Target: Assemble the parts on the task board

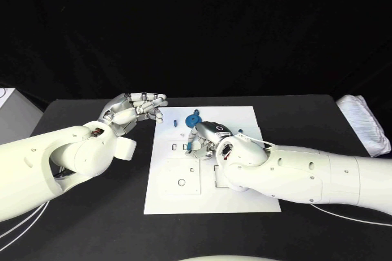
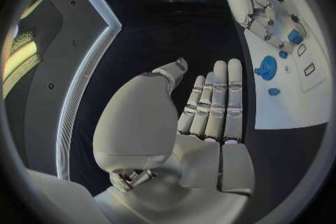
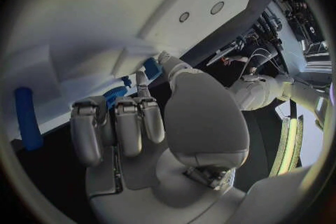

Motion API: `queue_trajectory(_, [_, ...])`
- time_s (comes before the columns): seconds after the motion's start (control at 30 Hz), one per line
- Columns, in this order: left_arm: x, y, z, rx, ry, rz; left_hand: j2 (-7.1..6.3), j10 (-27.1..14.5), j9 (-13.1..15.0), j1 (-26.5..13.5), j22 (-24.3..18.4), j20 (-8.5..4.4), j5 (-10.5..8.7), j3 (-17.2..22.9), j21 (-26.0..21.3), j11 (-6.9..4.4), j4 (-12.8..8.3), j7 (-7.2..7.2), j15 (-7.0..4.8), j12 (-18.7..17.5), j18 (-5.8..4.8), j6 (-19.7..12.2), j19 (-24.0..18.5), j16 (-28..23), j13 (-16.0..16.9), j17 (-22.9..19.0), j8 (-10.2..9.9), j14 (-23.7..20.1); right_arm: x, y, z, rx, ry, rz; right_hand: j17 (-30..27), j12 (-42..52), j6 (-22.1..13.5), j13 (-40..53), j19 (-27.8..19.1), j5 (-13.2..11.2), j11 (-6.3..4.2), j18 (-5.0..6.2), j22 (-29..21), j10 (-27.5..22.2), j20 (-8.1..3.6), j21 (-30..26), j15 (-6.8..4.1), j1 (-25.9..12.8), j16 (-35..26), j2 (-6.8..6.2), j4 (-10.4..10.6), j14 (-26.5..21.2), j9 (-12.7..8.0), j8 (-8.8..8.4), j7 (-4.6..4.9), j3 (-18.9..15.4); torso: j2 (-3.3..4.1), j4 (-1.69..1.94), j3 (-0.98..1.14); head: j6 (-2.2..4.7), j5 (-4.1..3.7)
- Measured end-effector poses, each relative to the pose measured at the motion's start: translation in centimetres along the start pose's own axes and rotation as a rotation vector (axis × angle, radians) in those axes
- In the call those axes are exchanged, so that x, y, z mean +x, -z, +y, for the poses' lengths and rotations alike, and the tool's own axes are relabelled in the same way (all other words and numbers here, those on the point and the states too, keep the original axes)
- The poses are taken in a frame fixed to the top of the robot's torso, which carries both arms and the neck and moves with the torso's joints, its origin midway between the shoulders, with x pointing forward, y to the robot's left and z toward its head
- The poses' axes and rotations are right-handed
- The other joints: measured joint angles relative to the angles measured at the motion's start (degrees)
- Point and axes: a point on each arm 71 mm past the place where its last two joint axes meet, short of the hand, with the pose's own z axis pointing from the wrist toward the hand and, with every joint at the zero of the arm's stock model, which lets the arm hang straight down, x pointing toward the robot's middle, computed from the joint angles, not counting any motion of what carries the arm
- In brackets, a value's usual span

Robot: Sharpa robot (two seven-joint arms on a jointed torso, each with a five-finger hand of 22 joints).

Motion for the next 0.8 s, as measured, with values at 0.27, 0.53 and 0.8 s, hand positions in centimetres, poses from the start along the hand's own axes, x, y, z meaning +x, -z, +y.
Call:
queue_trajectory(0.27, [0.0,0.0,0.0,-0.001,-0.001,0.0,0.0,0.0,0.0,0.0,-0.01,0.0,0.0,0.0,0.0,0.0,0.0,0.0,0.0,0.0,0.0,0.0,0.0,0.0,0.0,0.0,0.0,0.0,-0.2,0.3,-0.2,-0.005,-0.01,-0.018,0.0,-0.77,-1.67,0.0,0.0,-1.29,0.66,-0.01,-0.01,-0.09,0.41,0.0,0.81,1.85,0.0,1.18,3.68,-0.02,-1.23,-1.23,0.69,-7.1,0.0,0.02,0.0,0.06,-0.04])
queue_trajectory(0.53, [-0.5,-0.2,0.2,-0.017,-0.037,-0.003,-0.13,2.95,-0.08,-0.58,0.6,0.01,0.0,0.0,1.59,-0.55,0.0,0.0,-0.51,1.95,0.01,0.0,0.0,2.53,0.87,0.54,0.0,1.37,-1.4,1.6,-0.7,-0.049,-0.046,-0.08,-0.01,-0.77,-2.32,0.0,0.0,-1.29,1.07,-0.01,-0.01,-0.08,0.41,0.0,0.81,3.46,0.0,1.47,5.01,-0.02,-1.87,-1.52,0.93,-9.87,-0.12,-0.07,0.06,0.32,0.29])
queue_trajectory(0.8, [-1.0,-1.5,1.4,-0.12,-0.195,0.024,-0.77,7.71,3.67,-3.66,9.49,-3.09,0.0,-2.5,12.45,-3.91,1.05,-1.58,-3.7,19.87,0.0,2.35,7.99,21.96,11.57,16.09,8.01,12.61,-5.3,2.9,-2.7,-0.145,-0.128,-0.159,-0.01,-1.4,-2.32,0.05,0.0,4.1,1.07,0.0,-0.02,-0.08,0.82,0.0,0.81,8.52,-0.23,2.85,4.03,-0.02,-2.33,-1.79,0.93,-9.04,-0.88,-0.49,0.35,0.48,1.05])
